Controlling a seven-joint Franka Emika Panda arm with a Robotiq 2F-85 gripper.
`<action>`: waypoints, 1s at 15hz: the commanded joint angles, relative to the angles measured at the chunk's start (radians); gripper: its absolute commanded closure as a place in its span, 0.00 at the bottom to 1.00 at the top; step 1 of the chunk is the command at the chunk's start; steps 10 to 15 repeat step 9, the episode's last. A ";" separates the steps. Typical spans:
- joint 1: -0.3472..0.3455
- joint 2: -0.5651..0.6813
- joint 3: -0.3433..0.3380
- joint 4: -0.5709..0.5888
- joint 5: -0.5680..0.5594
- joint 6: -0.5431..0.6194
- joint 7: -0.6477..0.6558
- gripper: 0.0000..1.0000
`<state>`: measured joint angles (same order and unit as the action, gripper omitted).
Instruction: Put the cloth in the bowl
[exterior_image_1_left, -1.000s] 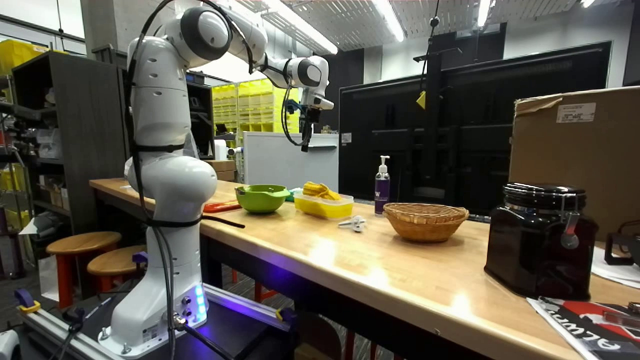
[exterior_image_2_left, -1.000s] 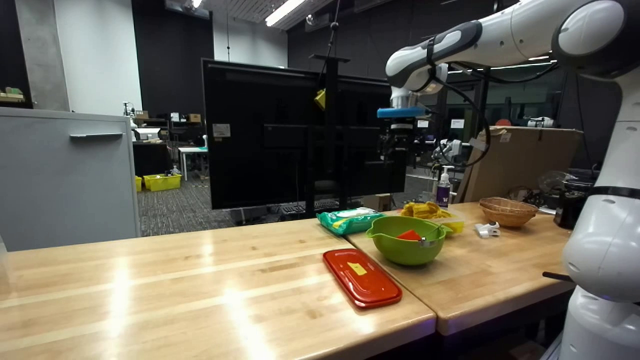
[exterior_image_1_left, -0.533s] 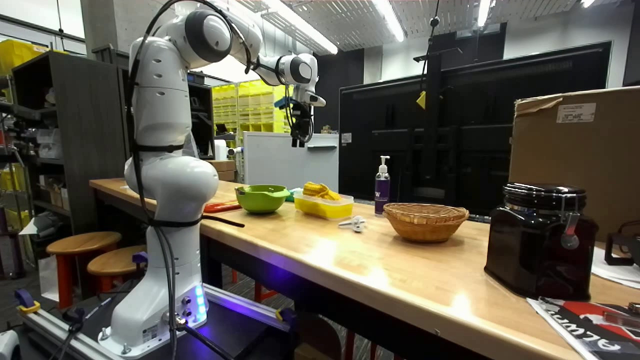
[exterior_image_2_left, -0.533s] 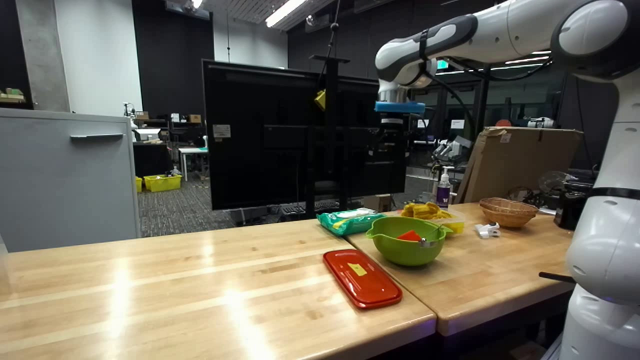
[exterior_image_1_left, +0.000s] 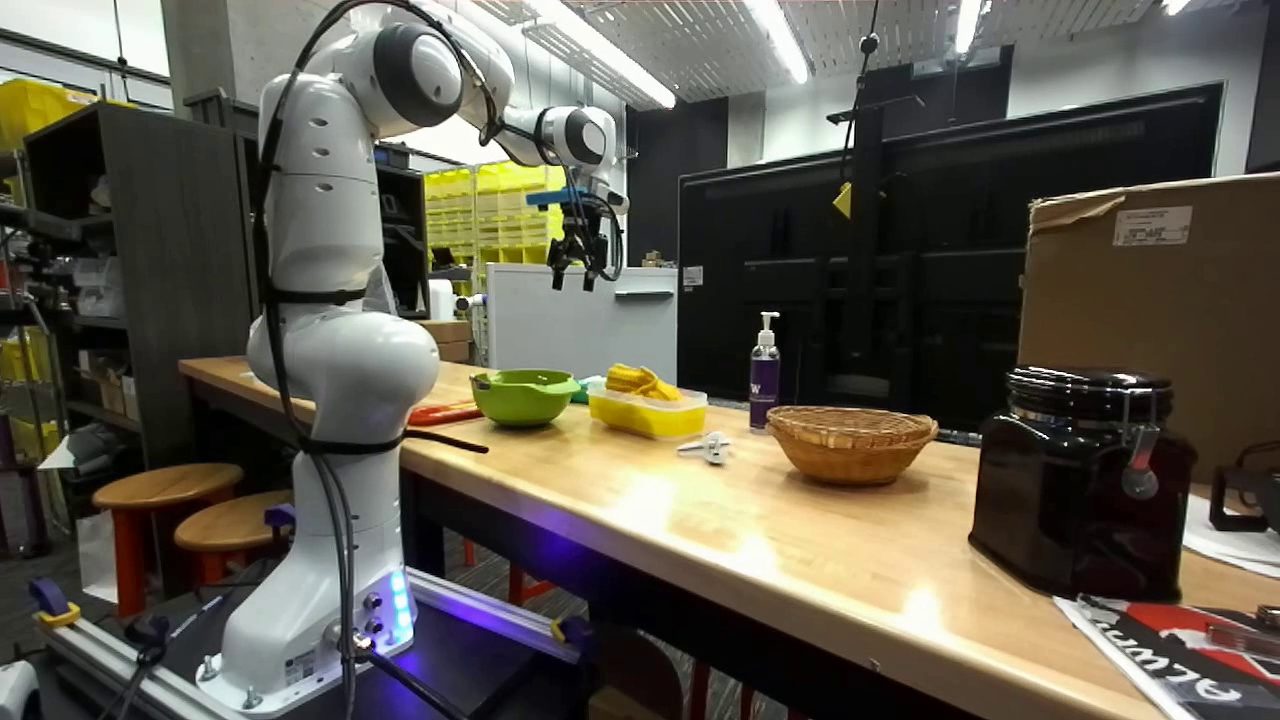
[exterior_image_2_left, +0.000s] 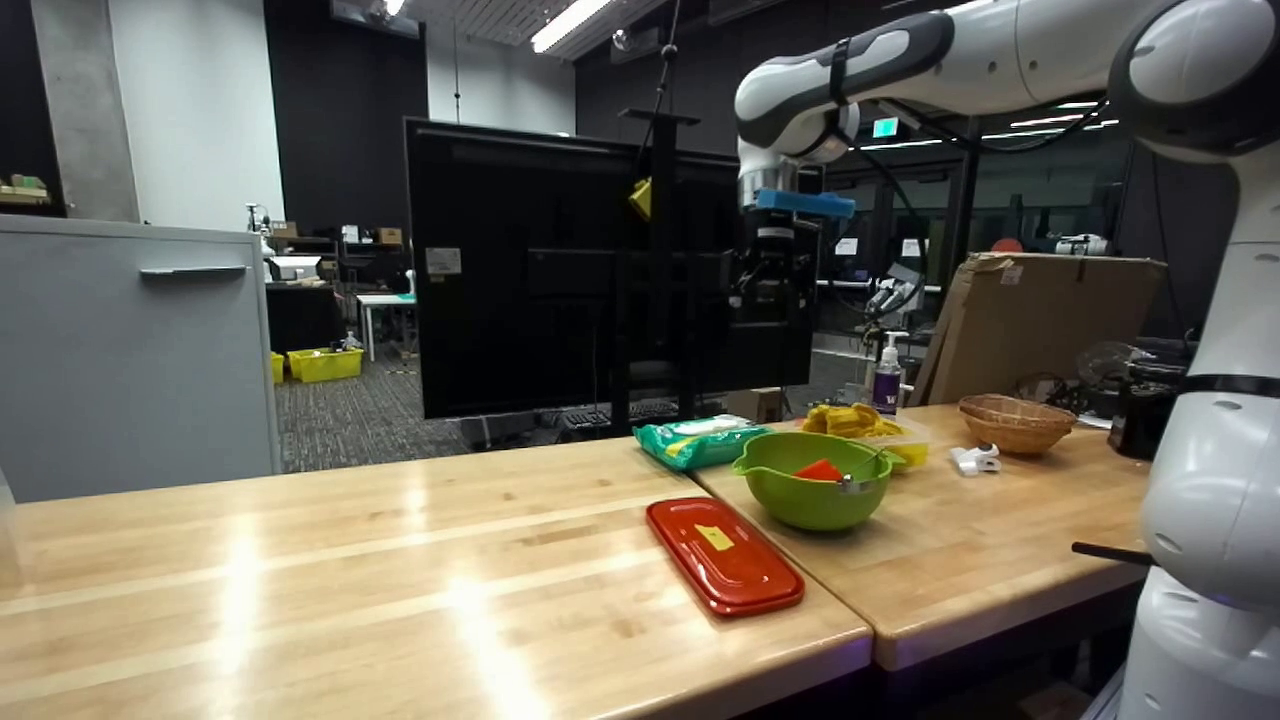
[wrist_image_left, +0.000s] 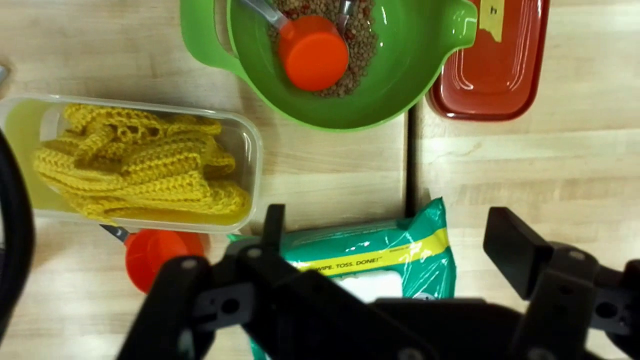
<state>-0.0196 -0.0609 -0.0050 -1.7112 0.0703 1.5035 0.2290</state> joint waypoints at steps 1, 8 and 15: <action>0.027 0.016 0.019 0.037 -0.014 -0.066 -0.148 0.00; 0.035 0.016 0.025 0.019 0.000 -0.054 -0.166 0.00; 0.034 0.017 0.025 0.021 0.000 -0.055 -0.167 0.00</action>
